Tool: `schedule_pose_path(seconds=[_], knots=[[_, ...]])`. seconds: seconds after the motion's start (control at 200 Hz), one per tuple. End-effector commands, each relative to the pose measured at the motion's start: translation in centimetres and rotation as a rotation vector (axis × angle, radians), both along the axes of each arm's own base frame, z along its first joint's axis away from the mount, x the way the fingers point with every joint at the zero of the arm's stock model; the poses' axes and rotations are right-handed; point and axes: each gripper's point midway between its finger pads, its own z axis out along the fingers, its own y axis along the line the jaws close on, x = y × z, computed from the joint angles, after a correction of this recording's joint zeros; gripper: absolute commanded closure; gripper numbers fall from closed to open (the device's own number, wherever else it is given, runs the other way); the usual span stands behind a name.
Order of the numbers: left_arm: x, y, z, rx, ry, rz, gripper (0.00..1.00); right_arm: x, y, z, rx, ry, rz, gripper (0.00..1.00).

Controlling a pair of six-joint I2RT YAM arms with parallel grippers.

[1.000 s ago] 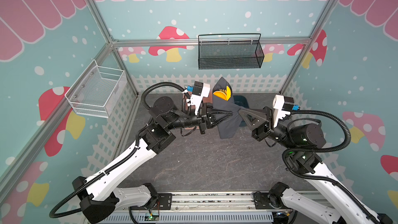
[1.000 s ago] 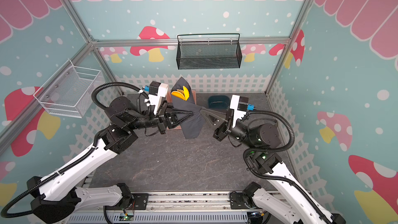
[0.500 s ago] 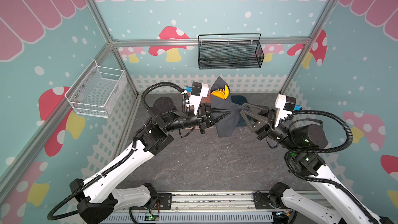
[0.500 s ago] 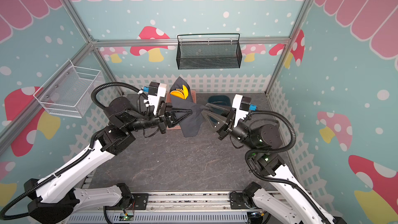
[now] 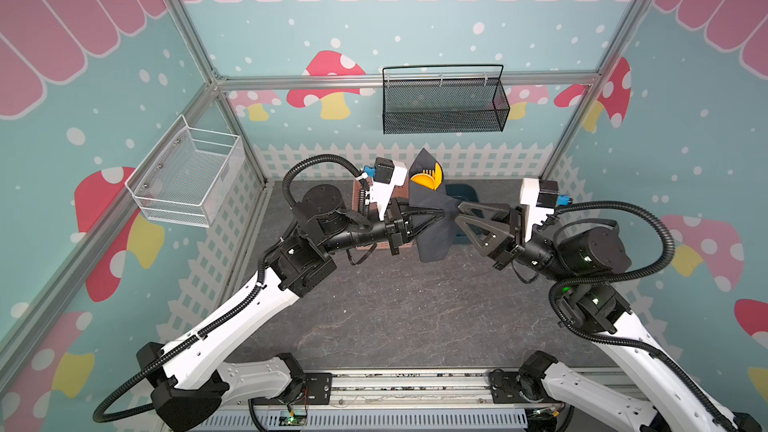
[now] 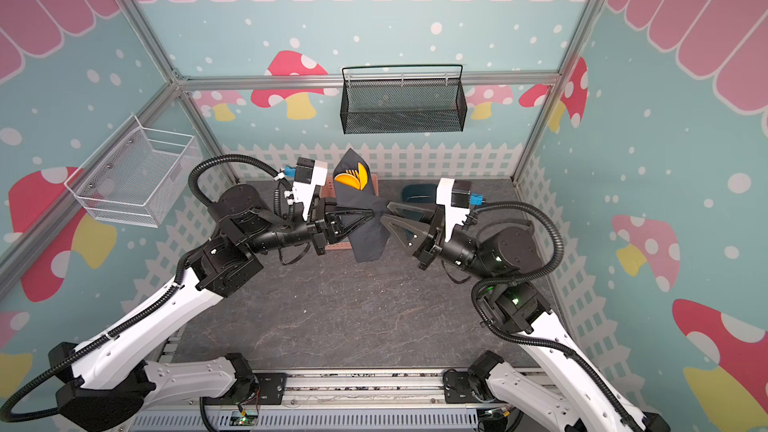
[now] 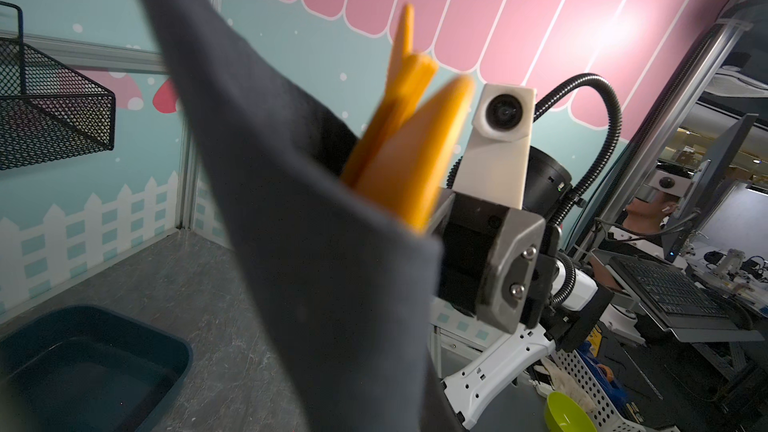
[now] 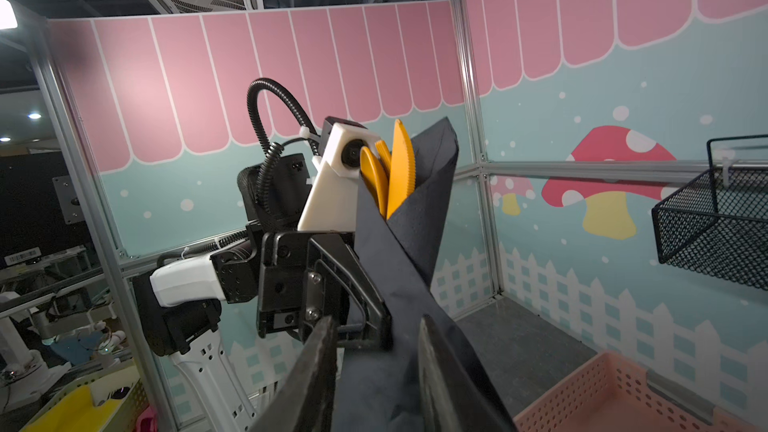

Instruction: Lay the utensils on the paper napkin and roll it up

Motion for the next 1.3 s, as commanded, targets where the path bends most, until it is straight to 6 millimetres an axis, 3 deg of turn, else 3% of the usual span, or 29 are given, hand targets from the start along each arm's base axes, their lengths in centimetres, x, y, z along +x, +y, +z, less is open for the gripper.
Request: schedule_pose_path(seconds=[0.0, 0.21, 1.291], knots=[[-0.9, 0.2, 1.5, -0.023, -0.04, -0.031, 0.92, -0.4, 0.2, -0.4, -0.031, -0.008, 0.014, 0.62], [-1.4, -0.1, 1.4, -0.028, -0.038, -0.075, 0.92, -0.1, 0.2, -0.7, -0.039, -0.014, -0.004, 0.58], [-1.9, -0.8, 1.7, -0.062, -0.018, -0.142, 0.93, -1.1, 2.1, -1.7, -0.053, -0.002, 0.156, 0.63]])
